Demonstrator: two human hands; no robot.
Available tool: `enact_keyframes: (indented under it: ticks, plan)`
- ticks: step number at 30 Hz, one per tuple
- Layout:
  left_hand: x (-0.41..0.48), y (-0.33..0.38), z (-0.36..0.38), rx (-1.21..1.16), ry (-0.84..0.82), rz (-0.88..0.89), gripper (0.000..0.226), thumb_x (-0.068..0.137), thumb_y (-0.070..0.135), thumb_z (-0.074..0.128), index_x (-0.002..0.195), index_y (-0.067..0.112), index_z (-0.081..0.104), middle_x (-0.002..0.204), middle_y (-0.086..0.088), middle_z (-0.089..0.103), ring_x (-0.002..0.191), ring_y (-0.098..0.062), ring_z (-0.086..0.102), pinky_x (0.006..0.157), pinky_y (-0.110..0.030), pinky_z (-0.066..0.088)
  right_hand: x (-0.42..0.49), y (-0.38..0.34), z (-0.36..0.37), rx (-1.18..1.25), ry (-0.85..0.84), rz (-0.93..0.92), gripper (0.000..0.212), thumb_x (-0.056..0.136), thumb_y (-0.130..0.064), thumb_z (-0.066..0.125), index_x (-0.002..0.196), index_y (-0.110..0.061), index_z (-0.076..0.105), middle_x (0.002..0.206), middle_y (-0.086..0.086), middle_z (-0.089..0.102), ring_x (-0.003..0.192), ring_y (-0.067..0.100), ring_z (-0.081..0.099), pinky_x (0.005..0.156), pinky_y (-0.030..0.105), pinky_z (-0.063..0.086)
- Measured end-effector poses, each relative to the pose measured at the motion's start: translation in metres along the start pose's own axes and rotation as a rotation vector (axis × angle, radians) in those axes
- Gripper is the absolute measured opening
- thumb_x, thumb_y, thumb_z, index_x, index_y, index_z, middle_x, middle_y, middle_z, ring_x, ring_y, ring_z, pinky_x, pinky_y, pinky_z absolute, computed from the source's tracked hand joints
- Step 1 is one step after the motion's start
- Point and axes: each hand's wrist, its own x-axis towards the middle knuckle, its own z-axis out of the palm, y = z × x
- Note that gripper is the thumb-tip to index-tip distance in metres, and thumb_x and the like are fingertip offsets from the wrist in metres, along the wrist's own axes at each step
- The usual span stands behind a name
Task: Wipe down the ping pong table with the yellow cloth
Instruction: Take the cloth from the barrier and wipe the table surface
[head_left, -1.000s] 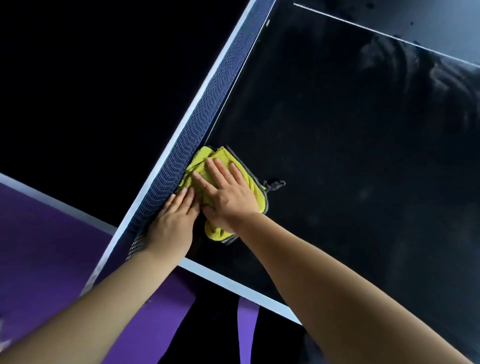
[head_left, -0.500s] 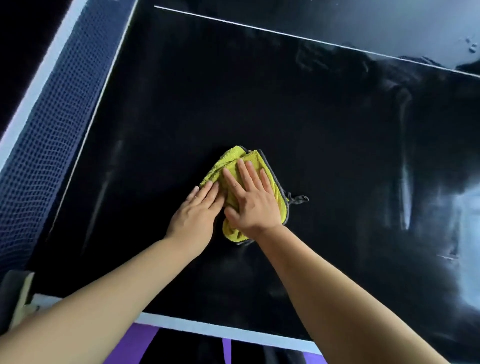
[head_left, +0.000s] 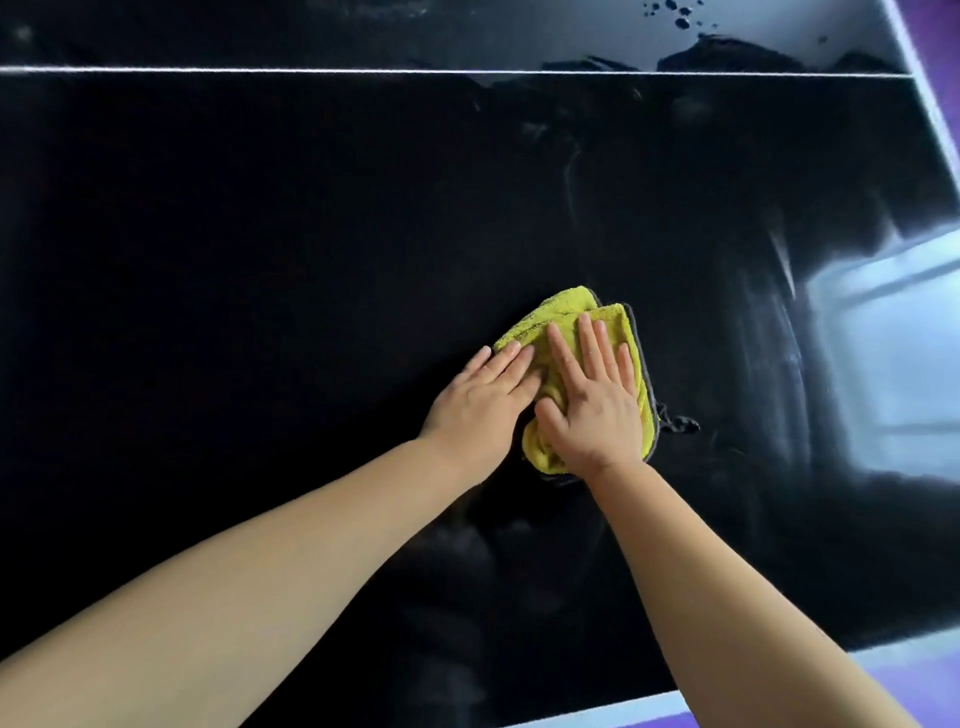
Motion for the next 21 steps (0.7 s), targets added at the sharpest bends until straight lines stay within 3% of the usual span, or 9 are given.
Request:
enact_keyframes:
  ticks: [6,11,15,21]
  plan:
    - [0.046,0.021,-0.002,0.07,-0.029,0.136,0.055,0.099,0.017,0.022,0.151,0.019,0.006,0.159,-0.003,-0.004,0.145,-0.017,-0.009,0.117,-0.037,-0.007,0.004,0.042,-0.011,0.01,0.061,0.133,0.074,0.082,-0.047,0.03,0.154,-0.035,0.018,0.163,0.004,0.007,0.151,0.017,-0.002,0.122,0.037,-0.006]
    - [0.033,-0.014,-0.008,0.107,-0.016,0.187,0.056,0.098,0.016,0.02,0.151,0.018,0.002,0.159,-0.001,-0.005,0.145,-0.015,-0.008,0.118,-0.037,-0.004,0.011,0.009,-0.004,0.006,0.056,0.195,0.072,0.085,-0.057,0.021,0.153,-0.037,0.015,0.164,0.004,0.001,0.15,0.017,-0.009,0.12,0.037,-0.011]
    - [-0.007,-0.073,-0.014,0.027,0.05,0.065,0.054,0.098,0.015,0.02,0.151,0.019,0.008,0.159,0.0,0.001,0.145,-0.013,-0.005,0.118,-0.034,-0.003,0.03,-0.064,0.013,0.013,0.008,0.102,0.067,0.09,-0.063,0.012,0.153,-0.04,0.012,0.164,0.003,-0.003,0.149,0.017,-0.012,0.118,0.034,-0.015]
    - [-0.119,-0.188,-0.017,-0.101,0.17,-0.238,0.057,0.096,0.007,0.03,0.15,0.019,0.015,0.158,0.004,0.005,0.145,-0.009,-0.001,0.116,-0.028,-0.009,0.059,-0.21,0.049,-0.042,-0.086,-0.221,0.063,0.093,-0.057,0.01,0.154,-0.041,0.011,0.164,0.003,-0.004,0.15,0.02,-0.012,0.121,0.041,-0.009]
